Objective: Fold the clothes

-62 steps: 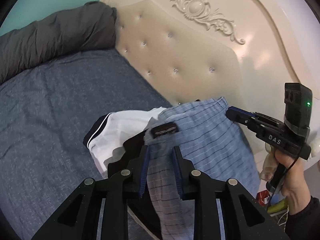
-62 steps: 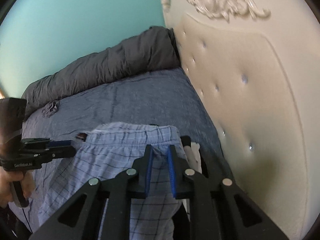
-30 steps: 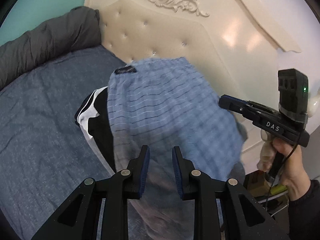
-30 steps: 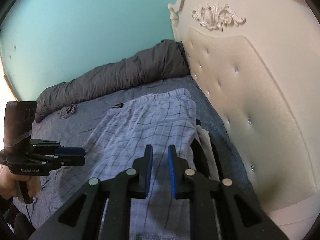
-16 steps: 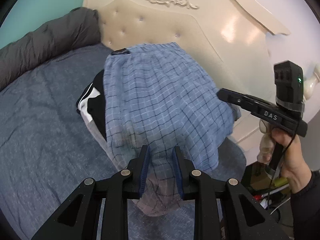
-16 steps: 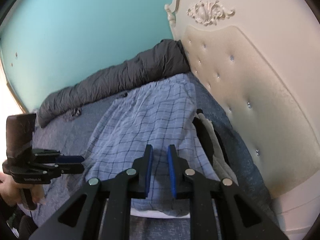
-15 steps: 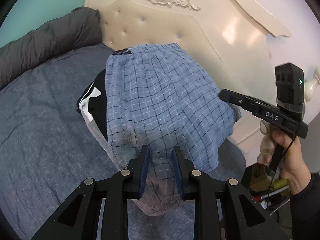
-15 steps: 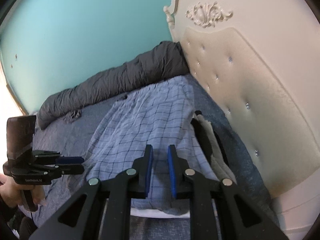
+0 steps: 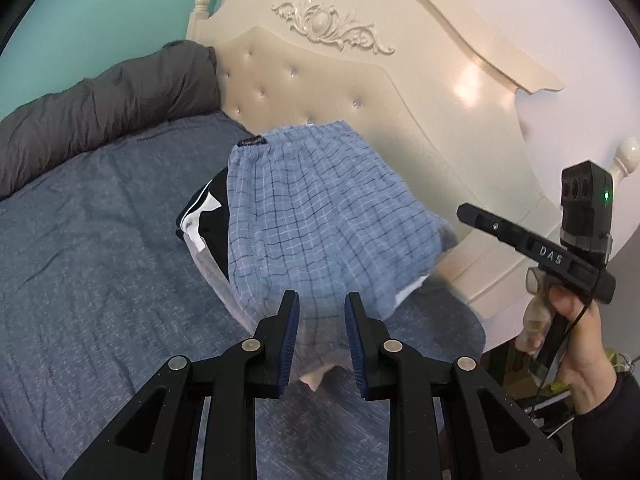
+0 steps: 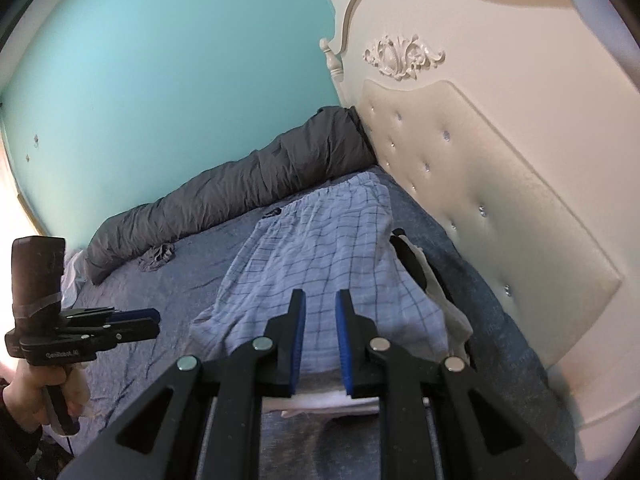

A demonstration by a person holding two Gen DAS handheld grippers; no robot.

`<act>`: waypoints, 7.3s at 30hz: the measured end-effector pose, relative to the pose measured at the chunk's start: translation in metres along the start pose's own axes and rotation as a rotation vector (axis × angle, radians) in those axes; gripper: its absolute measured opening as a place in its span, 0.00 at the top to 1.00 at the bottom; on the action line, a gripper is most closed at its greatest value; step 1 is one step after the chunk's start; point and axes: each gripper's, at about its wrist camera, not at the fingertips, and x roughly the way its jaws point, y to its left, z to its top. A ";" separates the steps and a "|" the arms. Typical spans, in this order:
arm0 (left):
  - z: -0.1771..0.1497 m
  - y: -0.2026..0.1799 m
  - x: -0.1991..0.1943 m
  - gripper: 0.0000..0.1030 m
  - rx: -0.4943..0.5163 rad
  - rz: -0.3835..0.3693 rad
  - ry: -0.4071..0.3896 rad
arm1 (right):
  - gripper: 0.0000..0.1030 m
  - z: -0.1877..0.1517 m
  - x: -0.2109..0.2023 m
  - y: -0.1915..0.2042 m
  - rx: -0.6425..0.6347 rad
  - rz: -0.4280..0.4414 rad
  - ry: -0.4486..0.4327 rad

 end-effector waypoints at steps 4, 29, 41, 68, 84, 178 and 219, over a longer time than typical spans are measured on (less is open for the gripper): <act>-0.008 -0.007 -0.024 0.75 -0.001 0.001 -0.020 | 0.86 -0.008 -0.020 0.012 0.014 -0.019 -0.021; -0.060 -0.052 -0.160 0.71 0.100 -0.010 -0.141 | 0.76 -0.068 -0.159 0.109 0.038 -0.136 -0.149; -0.095 -0.057 -0.199 0.69 0.115 -0.041 -0.150 | 0.76 -0.108 -0.195 0.159 0.005 -0.189 -0.153; -0.160 -0.082 -0.266 0.40 0.199 -0.017 -0.220 | 0.26 -0.167 -0.251 0.218 -0.005 -0.277 -0.228; -0.179 -0.076 -0.286 0.18 0.196 0.037 -0.272 | 0.16 -0.193 -0.259 0.226 0.002 -0.345 -0.226; -0.220 -0.071 -0.281 0.00 0.165 0.156 -0.278 | 0.04 -0.222 -0.243 0.242 -0.026 -0.374 -0.214; -0.223 -0.073 -0.279 0.00 0.169 0.142 -0.272 | 0.04 -0.224 -0.242 0.241 -0.016 -0.370 -0.206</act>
